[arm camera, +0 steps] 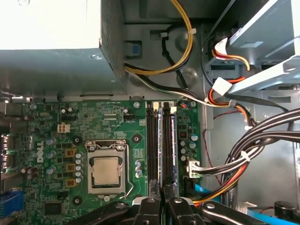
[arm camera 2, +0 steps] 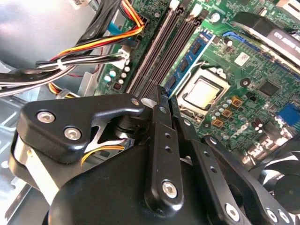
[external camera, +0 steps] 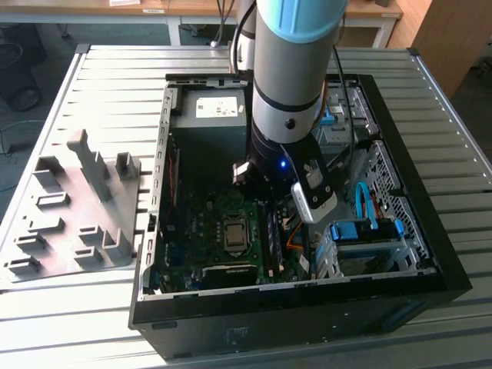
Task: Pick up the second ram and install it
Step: 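Insert the second ram into the second slot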
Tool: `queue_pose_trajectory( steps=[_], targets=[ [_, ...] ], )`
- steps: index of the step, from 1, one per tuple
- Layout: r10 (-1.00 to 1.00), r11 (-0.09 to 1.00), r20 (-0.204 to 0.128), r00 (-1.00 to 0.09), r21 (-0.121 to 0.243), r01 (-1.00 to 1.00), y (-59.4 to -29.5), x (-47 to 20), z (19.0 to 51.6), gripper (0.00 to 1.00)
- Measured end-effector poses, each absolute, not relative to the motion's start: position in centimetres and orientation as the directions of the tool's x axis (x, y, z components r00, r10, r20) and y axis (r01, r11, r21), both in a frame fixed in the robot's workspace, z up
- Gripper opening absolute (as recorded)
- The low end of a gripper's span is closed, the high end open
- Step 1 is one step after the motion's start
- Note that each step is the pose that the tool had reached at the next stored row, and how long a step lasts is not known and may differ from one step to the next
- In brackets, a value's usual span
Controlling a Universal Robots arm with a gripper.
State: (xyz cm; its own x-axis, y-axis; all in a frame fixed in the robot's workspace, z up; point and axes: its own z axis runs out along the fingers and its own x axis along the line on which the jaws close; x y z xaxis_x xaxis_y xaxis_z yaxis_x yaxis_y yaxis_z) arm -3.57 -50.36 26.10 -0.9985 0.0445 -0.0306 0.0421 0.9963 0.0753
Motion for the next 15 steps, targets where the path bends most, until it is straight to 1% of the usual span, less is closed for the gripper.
queue_pose_trajectory(
  steps=[15],
  targets=[
    [0.031, 0.997, -0.031, -0.999, 0.073, 0.029, -51.1, -3.7, 24.9, 0.14]
  ],
)
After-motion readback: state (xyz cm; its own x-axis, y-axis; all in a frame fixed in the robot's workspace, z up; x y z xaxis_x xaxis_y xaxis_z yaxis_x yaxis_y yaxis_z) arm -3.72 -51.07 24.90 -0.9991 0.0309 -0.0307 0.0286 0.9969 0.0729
